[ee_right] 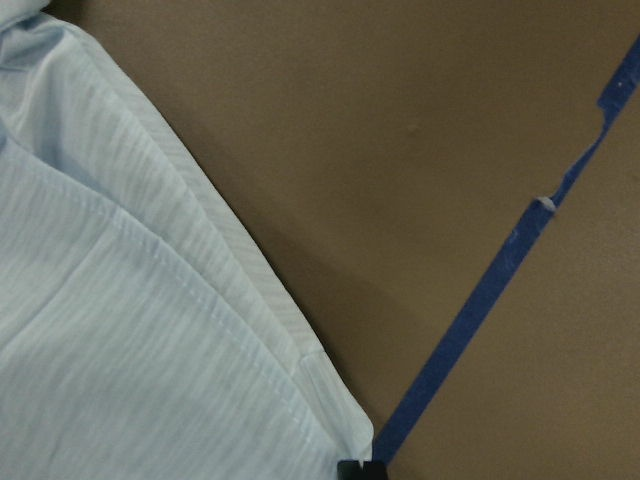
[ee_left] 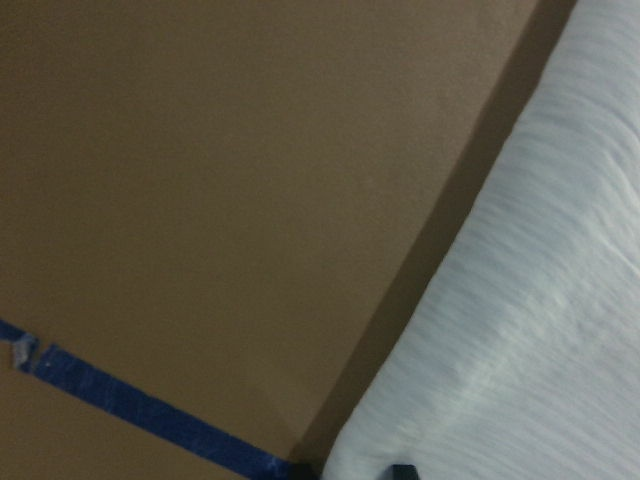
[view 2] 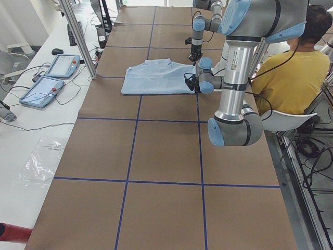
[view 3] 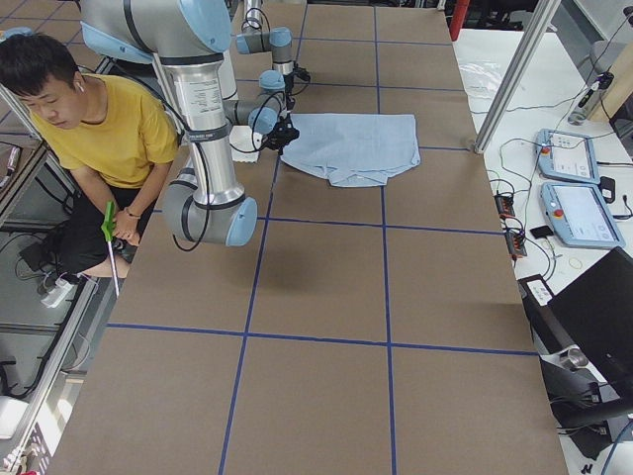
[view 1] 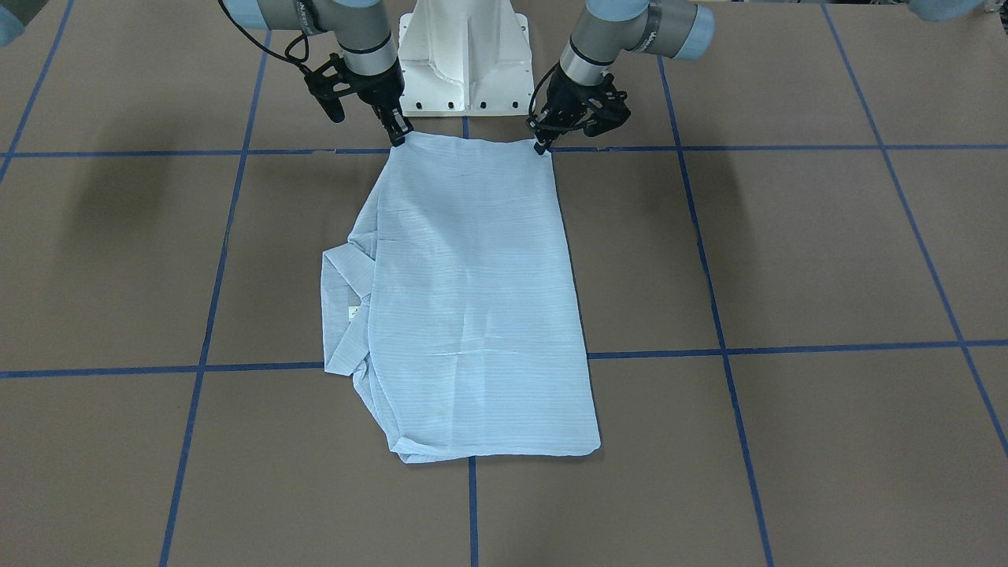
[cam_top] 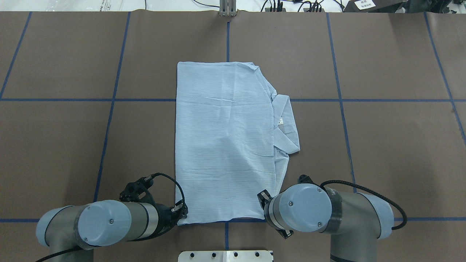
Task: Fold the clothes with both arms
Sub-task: 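Grasp both shirt corners nearest the robot with both grippers, then lift the near edge with both grippers and fold it away from the robot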
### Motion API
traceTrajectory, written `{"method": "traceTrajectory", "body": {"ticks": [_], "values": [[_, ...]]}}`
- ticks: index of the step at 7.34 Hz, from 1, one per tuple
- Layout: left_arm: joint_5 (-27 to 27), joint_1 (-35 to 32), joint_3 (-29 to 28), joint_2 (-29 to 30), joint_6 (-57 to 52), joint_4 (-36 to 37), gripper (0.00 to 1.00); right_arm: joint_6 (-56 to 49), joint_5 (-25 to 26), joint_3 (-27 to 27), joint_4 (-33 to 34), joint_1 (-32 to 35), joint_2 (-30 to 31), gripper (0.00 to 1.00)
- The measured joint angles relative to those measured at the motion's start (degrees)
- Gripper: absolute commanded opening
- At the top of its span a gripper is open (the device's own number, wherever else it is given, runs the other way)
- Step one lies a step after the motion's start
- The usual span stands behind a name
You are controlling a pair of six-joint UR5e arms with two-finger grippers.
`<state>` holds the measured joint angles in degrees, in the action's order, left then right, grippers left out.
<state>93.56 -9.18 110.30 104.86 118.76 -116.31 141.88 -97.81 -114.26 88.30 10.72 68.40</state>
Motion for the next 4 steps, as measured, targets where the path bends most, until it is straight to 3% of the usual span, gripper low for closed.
{"method": "traceTrajectory", "body": {"ticks": [2,4], "values": [[0.29,-0.29,3.73,-0.19,0.2,1.53,0.0,0.96,0.56,-0.97,0.22,-0.13,0.27,0.0],[1.24,-0.47,10.45,-1.14,1.27,3.85,0.0,3.53,3.3,-5.37,4.45,-2.32,0.45,0.0]]}}
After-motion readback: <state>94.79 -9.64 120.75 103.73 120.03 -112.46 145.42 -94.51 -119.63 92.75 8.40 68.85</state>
